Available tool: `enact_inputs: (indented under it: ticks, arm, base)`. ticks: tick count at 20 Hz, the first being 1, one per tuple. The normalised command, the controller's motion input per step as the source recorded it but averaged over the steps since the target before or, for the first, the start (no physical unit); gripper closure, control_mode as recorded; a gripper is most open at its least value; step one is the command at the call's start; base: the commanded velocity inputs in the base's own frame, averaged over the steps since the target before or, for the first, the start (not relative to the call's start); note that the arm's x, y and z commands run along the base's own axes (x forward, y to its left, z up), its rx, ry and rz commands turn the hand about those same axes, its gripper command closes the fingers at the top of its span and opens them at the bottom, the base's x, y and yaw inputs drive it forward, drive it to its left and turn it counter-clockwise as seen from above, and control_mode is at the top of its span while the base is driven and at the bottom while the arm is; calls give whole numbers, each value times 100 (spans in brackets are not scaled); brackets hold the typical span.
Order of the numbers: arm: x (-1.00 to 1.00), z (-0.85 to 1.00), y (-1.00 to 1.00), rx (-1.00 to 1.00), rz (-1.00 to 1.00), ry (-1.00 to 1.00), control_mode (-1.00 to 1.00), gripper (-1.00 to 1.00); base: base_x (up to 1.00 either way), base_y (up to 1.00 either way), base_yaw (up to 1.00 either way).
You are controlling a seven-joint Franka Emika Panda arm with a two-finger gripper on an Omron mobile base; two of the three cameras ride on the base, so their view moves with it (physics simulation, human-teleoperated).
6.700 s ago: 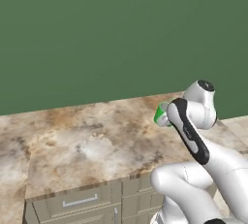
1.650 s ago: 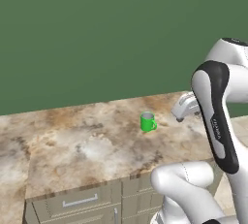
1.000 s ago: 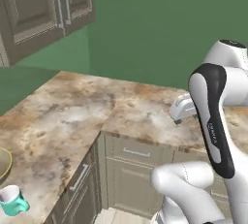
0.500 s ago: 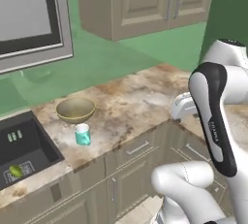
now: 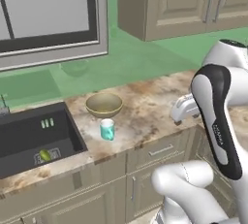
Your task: Clear the mugs and bowl far away from the sink.
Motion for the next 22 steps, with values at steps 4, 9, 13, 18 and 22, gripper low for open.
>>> enact_inputs:
  ticks: [4,9,13,18,22]
  arm:
    - [0,0,0,0,0,0,100,-100]
    - [0,0,0,0,0,0,100,-100]
    - [0,0,0,0,0,0,100,-100]
    - [0,0,0,0,0,0,100,-100]
    - [0,0,0,0,0,0,100,-100]
  base:
    - [55,63,18]
    - [22,63,17]
    - [1,58,15]
    - [-8,36,20]
    - [0,-12,5]
